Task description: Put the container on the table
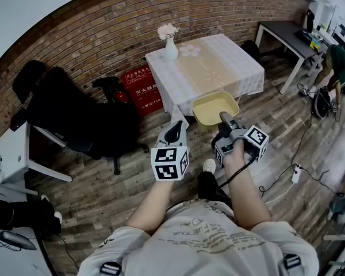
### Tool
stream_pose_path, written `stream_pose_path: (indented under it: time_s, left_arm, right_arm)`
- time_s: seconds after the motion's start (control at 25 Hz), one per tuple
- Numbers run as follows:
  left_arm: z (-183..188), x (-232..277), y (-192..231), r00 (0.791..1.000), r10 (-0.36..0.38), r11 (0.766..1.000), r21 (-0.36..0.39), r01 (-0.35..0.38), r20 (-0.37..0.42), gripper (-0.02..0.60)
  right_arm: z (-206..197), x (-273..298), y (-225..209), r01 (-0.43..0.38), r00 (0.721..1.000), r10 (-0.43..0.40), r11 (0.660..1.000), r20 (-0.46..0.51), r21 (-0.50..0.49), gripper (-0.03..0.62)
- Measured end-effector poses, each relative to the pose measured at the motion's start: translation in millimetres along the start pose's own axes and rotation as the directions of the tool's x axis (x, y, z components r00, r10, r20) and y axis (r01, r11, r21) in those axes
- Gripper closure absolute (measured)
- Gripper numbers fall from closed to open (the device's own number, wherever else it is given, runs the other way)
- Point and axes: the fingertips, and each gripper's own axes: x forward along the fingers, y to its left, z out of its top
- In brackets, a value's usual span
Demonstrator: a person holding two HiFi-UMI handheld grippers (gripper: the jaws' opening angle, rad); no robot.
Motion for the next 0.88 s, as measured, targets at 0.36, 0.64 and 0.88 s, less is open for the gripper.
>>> stream_pose_path:
  time_s: [0.36,0.64,0.88]
  left_arm:
    - [-9,22,32,1.0,0.016,1.0,0.004,-0.016,0.006,0.575]
    - [-8,64,52,1.0,0.028,1.0,-0.004,-0.028,0.002,0.575]
    - [7,110,66,1.0,0.03,1.0,-0.01,-0.03,0.008,0.575]
  right_arm:
    - [3,44,2,-0.042,0.999,0.042,0.999,-0.01,-0.003,0.398]
    - [22,92,-4,-0.032,0.999,0.032,0.999,-0.023,-0.003,0.398]
    - [47,138,0,-0.012,0.999,0.011,1.0,-0.032,-0.005,0.398]
